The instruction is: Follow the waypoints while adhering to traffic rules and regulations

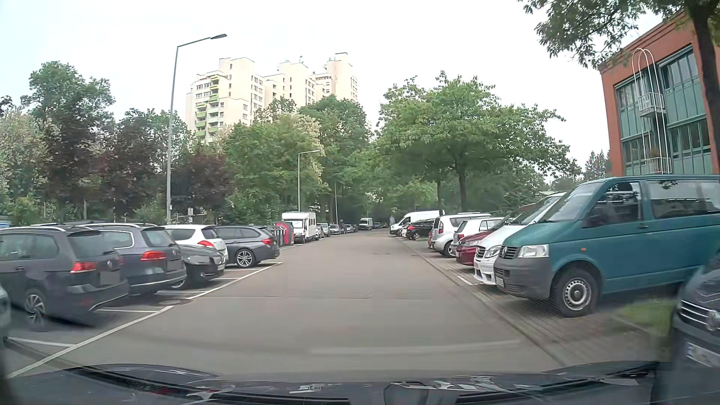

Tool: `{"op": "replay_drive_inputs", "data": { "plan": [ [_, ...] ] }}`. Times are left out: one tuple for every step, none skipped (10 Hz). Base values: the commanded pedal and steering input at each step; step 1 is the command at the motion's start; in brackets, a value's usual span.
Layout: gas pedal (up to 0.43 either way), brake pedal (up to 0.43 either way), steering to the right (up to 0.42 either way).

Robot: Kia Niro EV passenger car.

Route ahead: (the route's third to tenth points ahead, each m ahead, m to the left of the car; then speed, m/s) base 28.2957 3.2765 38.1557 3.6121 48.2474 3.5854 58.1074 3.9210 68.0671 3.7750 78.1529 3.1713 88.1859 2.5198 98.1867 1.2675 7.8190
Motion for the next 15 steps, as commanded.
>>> {"op": "replay_drive_inputs", "data": {
  "plan": [
    [0.047, 0.000, -0.001],
    [0.047, 0.000, -0.001],
    [0.047, 0.000, -0.001],
    [0.047, 0.000, -0.001],
    [0.047, 0.000, -0.001],
    [0.047, 0.000, -0.001],
    [0.047, 0.000, -0.001],
    [0.047, 0.000, -0.001],
    [0.047, 0.000, -0.001],
    [0.047, 0.000, -0.001],
    [0.047, 0.000, -0.001],
    [0.047, 0.000, -0.001],
    [0.047, 0.000, -0.001],
    [0.047, 0.000, -0.001],
    [0.047, 0.000, -0.001]
  ]
}}
